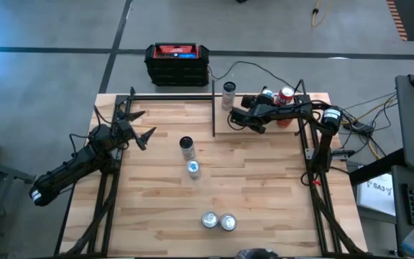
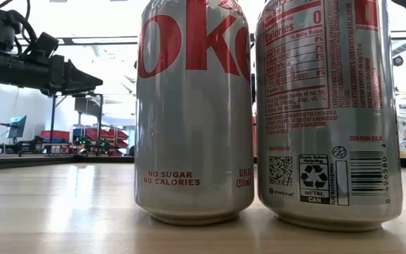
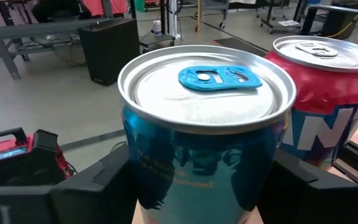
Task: Place canned beverage on shelf
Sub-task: Put the right blue soda can on the shelf
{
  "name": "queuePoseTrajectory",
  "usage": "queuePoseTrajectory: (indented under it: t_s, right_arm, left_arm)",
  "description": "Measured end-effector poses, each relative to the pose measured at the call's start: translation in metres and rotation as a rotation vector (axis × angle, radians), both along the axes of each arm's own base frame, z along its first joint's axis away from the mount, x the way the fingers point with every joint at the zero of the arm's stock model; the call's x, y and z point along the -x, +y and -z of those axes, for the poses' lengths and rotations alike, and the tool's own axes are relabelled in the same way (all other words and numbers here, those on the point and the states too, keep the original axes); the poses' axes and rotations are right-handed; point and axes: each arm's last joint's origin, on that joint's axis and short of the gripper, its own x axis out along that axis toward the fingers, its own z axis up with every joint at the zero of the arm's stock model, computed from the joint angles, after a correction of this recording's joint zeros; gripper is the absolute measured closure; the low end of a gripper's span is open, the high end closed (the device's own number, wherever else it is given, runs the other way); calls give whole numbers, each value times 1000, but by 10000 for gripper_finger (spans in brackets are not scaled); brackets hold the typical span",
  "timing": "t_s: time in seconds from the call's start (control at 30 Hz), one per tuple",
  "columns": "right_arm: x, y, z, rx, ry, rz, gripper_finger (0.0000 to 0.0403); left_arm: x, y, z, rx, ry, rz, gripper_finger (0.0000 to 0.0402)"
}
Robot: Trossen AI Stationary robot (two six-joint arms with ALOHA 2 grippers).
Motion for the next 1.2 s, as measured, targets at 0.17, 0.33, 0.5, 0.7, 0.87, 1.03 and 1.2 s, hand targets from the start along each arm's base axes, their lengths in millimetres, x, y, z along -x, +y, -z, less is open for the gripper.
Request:
queuePoseTrajectory:
  t_s: [0.17,0.33,0.5,0.7,0.87,1.03,1.2]
  right_arm:
    - [2,-3,0,0,0,10,168]
    - [4,-8,0,3,-5,27,168]
    - [5,-12,0,15,-24,40,168]
    - [3,-17,-1,15,-22,35,168]
    - [1,-19,-1,6,-6,20,168]
    - [1,-19,-1,2,2,17,168]
    - [1,-18,-2,-10,32,5,160]
  left_arm:
    - [0,0,0,0,-1,0,3]
    - [0,0,0,0,0,0,3]
    - [0,0,0,0,0,0,3]
    - [0,0,0,0,0,0,3]
    - [0,0,0,0,0,0,3]
    - [0,0,0,0,0,0,3]
    - [0,0,0,0,-1,0,3]
